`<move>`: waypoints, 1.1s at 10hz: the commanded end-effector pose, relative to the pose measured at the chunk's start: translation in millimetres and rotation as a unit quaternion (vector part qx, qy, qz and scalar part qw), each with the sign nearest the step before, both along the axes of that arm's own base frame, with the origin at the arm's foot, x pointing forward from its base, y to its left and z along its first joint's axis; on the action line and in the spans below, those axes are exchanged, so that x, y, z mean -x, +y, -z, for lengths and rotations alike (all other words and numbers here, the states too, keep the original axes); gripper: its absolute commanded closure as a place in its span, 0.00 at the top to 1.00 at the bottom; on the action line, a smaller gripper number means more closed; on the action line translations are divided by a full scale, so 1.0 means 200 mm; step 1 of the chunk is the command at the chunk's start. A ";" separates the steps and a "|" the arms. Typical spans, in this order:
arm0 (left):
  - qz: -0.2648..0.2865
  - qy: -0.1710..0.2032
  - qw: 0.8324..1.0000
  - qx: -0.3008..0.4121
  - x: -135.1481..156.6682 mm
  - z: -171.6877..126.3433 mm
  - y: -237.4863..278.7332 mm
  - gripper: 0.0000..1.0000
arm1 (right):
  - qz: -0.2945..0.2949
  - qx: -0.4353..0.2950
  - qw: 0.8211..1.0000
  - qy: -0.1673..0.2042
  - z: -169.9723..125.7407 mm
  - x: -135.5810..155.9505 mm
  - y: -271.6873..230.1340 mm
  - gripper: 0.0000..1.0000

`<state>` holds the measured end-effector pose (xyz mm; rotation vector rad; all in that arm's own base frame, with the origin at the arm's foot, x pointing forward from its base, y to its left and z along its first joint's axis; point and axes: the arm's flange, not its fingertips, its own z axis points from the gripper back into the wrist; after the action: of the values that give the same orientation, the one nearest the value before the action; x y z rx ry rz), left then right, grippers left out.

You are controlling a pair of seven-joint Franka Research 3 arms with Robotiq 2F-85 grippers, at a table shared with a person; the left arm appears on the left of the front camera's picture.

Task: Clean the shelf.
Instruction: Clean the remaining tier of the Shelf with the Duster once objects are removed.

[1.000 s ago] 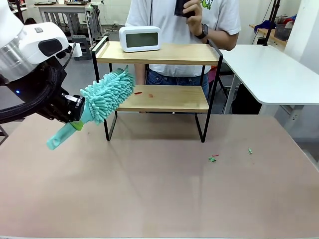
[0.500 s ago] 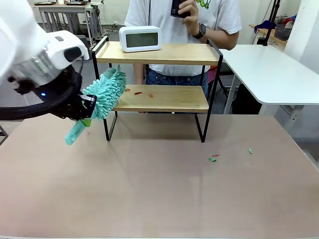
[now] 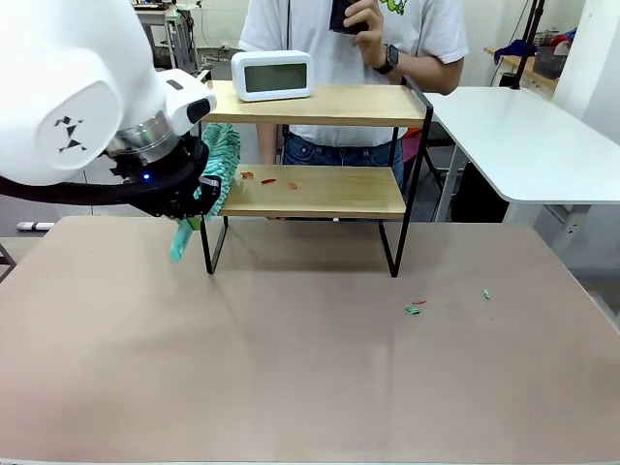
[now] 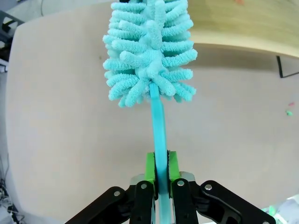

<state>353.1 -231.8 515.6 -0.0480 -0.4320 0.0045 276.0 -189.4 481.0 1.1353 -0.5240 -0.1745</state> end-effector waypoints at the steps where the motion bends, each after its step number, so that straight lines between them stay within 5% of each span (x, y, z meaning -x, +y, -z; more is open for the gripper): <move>1: -0.027 -0.011 0.999 -0.012 -0.08 0.02 -0.04 0.12 | -0.001 -0.004 1.000 -0.019 0.00 -0.01 0.00 1.00; 6: 0.016 -0.003 1.000 0.008 -0.20 0.06 -0.07 0.12 | -0.001 -0.004 1.000 -0.019 0.00 -0.01 0.00 1.00; 11: 0.175 0.048 0.982 0.053 -0.25 0.01 -0.13 0.12 | -0.001 -0.004 1.000 -0.019 0.00 -0.01 0.00 1.00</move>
<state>401.8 -266.6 505.2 -0.1793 -0.3574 -0.2440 276.0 -189.4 481.0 1.1352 -0.5241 -0.1746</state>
